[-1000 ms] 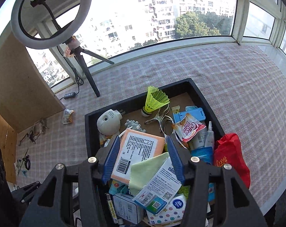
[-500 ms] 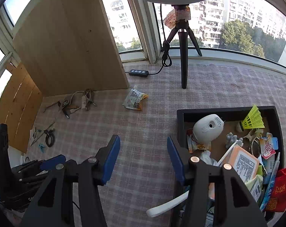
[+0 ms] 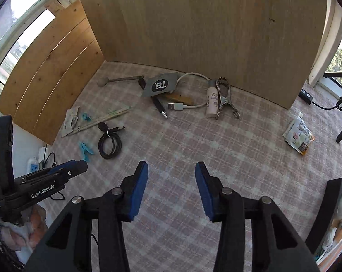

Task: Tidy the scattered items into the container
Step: 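Move both grippers back toward the remaining clothespin and black cable, then grasp the blue clothespin with the left gripper while the right gripper grasps the black cable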

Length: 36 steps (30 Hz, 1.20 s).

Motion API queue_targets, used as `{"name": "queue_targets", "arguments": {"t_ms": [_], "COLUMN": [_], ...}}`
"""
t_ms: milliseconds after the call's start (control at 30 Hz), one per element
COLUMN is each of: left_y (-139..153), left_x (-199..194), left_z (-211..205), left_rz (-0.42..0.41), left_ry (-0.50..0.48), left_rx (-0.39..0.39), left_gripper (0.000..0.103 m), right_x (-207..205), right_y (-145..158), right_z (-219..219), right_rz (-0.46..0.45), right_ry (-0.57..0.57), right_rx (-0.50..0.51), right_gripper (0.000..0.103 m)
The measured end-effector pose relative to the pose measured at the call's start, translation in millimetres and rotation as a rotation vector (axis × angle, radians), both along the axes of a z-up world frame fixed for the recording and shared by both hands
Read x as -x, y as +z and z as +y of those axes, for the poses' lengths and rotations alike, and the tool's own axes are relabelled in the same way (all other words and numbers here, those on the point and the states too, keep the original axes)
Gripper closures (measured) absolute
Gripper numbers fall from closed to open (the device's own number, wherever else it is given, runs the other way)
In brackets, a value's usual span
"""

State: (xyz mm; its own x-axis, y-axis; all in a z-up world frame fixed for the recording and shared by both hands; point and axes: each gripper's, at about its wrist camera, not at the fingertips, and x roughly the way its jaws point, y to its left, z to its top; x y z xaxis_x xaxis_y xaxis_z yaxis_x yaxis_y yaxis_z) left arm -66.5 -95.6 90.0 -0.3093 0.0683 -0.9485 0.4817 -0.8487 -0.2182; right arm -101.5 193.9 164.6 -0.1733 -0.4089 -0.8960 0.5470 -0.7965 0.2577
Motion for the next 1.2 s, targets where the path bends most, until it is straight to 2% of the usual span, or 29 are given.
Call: {"name": "queue_targets", "arguments": {"t_ms": [200, 433, 700, 967, 1100, 1200], "left_y": [-22, -46, -61, -70, -71, -73], "left_x": [-4, -2, 3, 0, -3, -9], "left_z": [-52, -75, -78, -68, -61, -60], "left_rz": [-0.041, -0.067, -0.073, -0.083, -0.076, -0.074], "left_ry": [0.127, 0.189, 0.217, 0.24, 0.221, 0.222], "left_rx": [-0.01, -0.059, -0.086, -0.041, -0.009, 0.004], "left_gripper": [0.075, 0.075, 0.075, 0.08, 0.08, 0.087], "right_x": [-3, -8, -7, -8, -13, -17], "right_y": [-26, -57, -78, -84, -88, -88], "right_z": [-78, -140, -162, -171, -176, -180], "right_rz": [-0.056, -0.082, -0.079, -0.042, -0.012, 0.034], "right_ry": [0.131, 0.237, 0.26, 0.275, 0.285, 0.29], "right_rx": [-0.025, -0.084, -0.129, -0.161, -0.184, -0.198], "right_gripper": [0.065, 0.068, 0.071, 0.077, 0.077, 0.08]}}
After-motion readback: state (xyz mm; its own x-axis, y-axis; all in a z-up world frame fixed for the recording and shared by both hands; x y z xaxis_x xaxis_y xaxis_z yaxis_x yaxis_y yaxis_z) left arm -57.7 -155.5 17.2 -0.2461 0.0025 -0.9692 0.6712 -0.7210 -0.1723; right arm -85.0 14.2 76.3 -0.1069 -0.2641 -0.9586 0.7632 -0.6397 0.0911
